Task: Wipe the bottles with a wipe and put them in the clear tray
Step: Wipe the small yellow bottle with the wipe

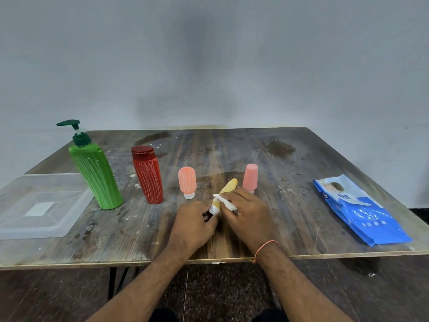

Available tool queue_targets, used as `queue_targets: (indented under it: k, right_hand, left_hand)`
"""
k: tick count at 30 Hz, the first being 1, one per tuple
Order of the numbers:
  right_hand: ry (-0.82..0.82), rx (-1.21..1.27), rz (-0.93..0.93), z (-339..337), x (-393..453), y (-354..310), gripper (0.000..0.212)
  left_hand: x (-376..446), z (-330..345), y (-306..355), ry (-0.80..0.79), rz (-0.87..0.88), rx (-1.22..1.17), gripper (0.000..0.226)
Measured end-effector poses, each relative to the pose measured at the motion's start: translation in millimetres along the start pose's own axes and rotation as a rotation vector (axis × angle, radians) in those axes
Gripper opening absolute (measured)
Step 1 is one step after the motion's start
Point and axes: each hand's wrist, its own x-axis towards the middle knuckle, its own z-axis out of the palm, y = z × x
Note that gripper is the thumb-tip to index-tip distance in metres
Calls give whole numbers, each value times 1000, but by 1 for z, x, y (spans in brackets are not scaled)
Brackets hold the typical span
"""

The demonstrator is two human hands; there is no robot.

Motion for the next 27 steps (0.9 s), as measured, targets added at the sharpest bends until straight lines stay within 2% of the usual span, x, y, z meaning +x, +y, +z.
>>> queue_targets:
  k: [7,11,13,16,18,22,27]
  right_hand:
    - [85,-58,81,4,0,5,17]
    - [6,-7,-15,5,0,2,17]
    - [-3,-18,-39,5,-1,-1,15]
    - [48,50,75,1,1,-1,7]
    - [79,140,213,-4,2,-3,12]
    - [14,298,345,-5,4,-1,14]
    - [-41,511,439,0,6,9,29]
  left_hand:
    - [0,6,-4,-8,42,138,27]
    - [0,2,1,15,47,112,8]
    - [-1,-1,4,33,43,71,7]
    - [1,-2,2,38,-49,-4,9]
    - [3,-2,-1,46,-138,-118,13]
    - [3,-3,-2,50,-199,-286,17]
    - [5,-5,-2,35,-226,-465,17]
